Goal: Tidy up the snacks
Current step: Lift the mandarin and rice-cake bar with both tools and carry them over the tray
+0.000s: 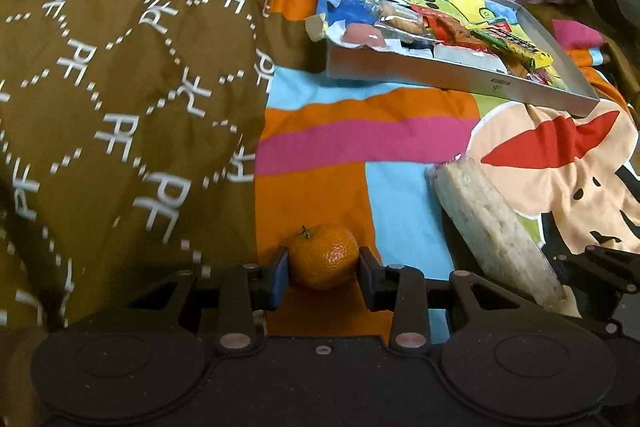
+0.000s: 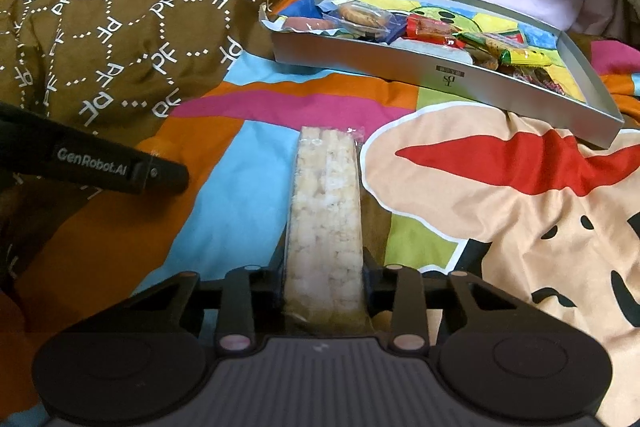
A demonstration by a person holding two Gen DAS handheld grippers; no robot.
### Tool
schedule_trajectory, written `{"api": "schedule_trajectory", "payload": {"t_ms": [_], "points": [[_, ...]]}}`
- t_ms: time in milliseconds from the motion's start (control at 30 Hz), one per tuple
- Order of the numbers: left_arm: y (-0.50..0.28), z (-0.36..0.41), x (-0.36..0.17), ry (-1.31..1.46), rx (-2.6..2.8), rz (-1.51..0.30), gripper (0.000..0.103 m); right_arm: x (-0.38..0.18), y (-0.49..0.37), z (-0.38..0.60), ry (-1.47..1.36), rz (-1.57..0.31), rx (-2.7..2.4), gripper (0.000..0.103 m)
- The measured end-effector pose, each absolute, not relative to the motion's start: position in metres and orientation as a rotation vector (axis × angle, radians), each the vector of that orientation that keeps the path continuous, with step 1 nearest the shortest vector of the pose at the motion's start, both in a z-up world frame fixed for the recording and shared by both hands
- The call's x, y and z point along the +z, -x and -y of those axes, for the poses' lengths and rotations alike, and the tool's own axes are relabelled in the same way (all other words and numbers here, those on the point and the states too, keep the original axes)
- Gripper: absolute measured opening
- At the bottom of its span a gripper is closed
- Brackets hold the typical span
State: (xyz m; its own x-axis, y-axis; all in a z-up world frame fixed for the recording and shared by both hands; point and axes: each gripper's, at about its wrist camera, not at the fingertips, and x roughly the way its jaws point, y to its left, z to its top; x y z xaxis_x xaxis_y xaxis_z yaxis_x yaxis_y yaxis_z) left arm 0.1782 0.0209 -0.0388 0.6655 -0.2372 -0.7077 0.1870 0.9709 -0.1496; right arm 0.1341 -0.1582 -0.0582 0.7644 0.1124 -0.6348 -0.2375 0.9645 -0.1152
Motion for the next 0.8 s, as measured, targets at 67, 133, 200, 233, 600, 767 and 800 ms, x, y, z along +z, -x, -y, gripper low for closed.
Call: {"api": "schedule_trajectory", "payload": {"t_ms": [67,133,200,233,600,767,800], "points": [[-0.171,-0.022,-0.038,0.075,-0.235,-0.819,0.037,-0.057,-0.131,0.159,0.189,-0.665,0.189,0.037],[-0.165,-0.019,-0.037,0.073,-0.235,-0.822,0.037,-0.055,-0.126,0.16,0.193,-0.657,0.188,0.037],[-0.159,-0.016,-0.035,0.064,-0.241,-0.816,0.037,-0.052,-0.121,0.161,0.205,-0.641,0.187,0.037],[-0.156,-0.014,-0.034,0.062,-0.245,-0.81,0.037,-0.05,-0.118,0.161,0.213,-0.631,0.185,0.037],[-0.129,0.007,-0.025,0.071,-0.314,-0.756,0.037,-0.037,-0.079,0.175,0.261,-0.466,0.125,0.036],[-0.124,0.01,-0.022,0.103,-0.325,-0.713,0.037,-0.032,-0.067,0.177,0.266,-0.372,0.103,0.036],[-0.124,0.009,-0.02,0.108,-0.323,-0.7,0.037,-0.032,-0.065,0.176,0.27,-0.358,0.101,0.036]]}}
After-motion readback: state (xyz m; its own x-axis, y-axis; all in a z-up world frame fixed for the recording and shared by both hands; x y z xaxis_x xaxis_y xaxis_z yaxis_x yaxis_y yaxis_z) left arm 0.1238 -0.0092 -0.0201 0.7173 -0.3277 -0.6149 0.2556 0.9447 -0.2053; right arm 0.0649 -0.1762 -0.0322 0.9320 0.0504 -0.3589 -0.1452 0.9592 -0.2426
